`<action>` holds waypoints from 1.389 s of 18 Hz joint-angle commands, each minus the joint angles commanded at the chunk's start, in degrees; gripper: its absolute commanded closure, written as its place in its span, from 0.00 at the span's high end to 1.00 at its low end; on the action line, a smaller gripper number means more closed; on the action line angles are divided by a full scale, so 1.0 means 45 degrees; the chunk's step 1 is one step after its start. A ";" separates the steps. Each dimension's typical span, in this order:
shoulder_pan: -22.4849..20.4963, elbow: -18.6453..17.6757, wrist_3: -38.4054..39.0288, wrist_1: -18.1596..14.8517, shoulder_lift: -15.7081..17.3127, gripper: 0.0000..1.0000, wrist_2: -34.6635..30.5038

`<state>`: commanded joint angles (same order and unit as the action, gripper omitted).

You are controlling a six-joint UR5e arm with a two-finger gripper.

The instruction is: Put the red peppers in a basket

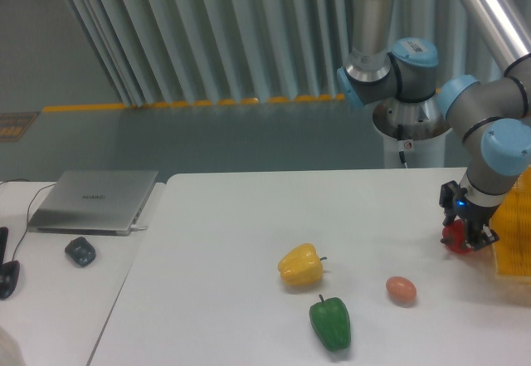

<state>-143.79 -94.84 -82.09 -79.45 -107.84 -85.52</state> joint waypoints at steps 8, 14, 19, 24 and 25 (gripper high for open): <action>0.0233 0.0507 -0.0078 -0.0234 0.0429 0.44 -0.0020; 0.0449 0.2130 -0.0370 -0.1543 0.0449 0.43 -0.0020; 0.0352 0.2286 -0.2687 -0.1543 0.0469 0.40 -0.1673; -0.0135 0.2658 -0.4254 -0.1466 0.0449 0.40 -0.2109; -0.0349 0.2658 -0.4838 -0.1446 0.0430 0.40 -0.2110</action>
<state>-145.36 -82.88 -103.86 -85.96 -105.91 -95.01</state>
